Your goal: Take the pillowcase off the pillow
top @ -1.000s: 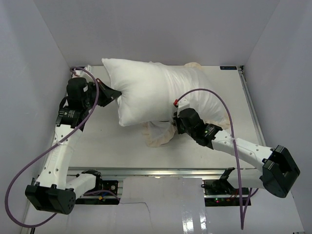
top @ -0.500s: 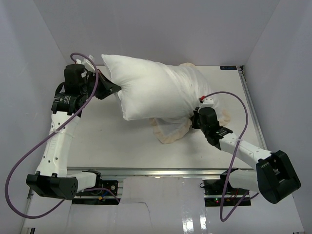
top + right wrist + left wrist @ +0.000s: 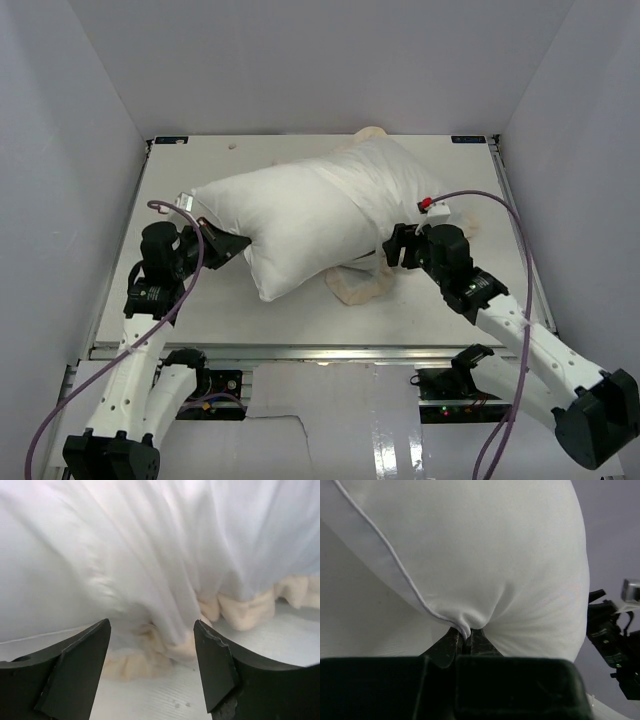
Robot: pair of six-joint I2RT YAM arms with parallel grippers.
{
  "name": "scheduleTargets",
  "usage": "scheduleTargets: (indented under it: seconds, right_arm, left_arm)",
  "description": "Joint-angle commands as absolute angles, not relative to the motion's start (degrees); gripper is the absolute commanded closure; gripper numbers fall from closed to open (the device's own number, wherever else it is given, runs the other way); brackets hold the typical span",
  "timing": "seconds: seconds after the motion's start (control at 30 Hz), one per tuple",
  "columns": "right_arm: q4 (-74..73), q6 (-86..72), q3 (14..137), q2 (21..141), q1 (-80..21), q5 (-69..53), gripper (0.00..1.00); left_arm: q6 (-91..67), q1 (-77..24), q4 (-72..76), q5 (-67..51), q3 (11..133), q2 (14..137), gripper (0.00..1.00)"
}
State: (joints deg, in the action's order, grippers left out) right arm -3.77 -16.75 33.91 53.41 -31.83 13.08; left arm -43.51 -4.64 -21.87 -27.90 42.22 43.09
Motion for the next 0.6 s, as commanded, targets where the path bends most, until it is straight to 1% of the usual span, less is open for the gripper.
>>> scheduleTargets:
  seconds: [0.0,0.07,0.1,0.17,0.2,0.23,0.27,0.3,0.33,0.37,0.4,0.43,0.47,0.57]
  right_arm:
    - [-3.2,-14.7,40.1,47.4,-32.8,5.1,0.26]
    - [2.0,-13.0,42.2,48.2,-32.9,1.9,0.21]
    - [2.9,-12.2,46.1,52.0,-32.9,-1.5,0.19]
    - [2.3,-9.2,52.3,57.7,-33.2,-3.6,0.17]
    - [1.2,-8.1,56.0,64.4,-33.3,-5.2,0.16]
    - [0.2,-5.6,64.2,67.7,-33.7,-5.2,0.15]
    - [-1.8,-4.5,68.4,71.3,-33.8,-5.0,0.14]
    - [-5.2,-3.4,72.7,78.2,-33.8,-6.1,0.12]
    - [-7.3,-2.5,81.7,81.6,-33.9,-6.6,0.12]
    - [-11.5,-1.1,86.1,85.1,-33.9,-8.9,0.11]
    - [-13.2,-0.4,90.1,91.4,-34.0,-9.8,0.1]
    - [-14.1,-0.4,95.7,94.0,-34.7,-10.1,0.1]
    - [-14.8,2.3,97.5,96.5,-35.1,-9.8,0.09]
    - [-16.1,3.3,101.7,105.7,-35.6,-8.7,0.09]
  left_arm:
    - [-47.4,-4.6,-9.1,-30.0,37.5,40.3,1.0]
    - [-47.0,-4.6,-8.7,-29.1,34.8,40.3,1.0]
    - [-46.8,-4.6,-8.4,-29.3,33.8,40.5,1.0]
    - [-47.0,-4.6,-6.6,-30.1,30.3,40.3,1.0]
    - [-47.5,-4.6,-5.8,-30.7,29.0,39.5,1.0]
    - [-47.6,-4.6,-4.8,-31.0,26.9,39.0,1.0]
    - [-47.6,-4.7,-4.7,-31.3,26.1,38.5,1.0]
    - [-47.1,-4.7,-4.7,-31.2,25.6,37.5,1.0]
    - [-47.0,-4.7,-4.7,-31.1,25.1,37.0,1.0]
    - [-47.0,-4.7,-4.7,-31.2,24.3,36.5,1.0]
    - [-47.0,-4.7,-4.7,-31.2,24.0,36.1,1.0]
    - [-47.3,-4.7,-4.7,-31.5,23.6,35.3,1.0]
    - [-47.3,-4.7,-4.7,-31.8,23.4,35.2,1.0]
    - [-46.4,-4.8,-5.1,-32.1,24.0,34.8,1.0]
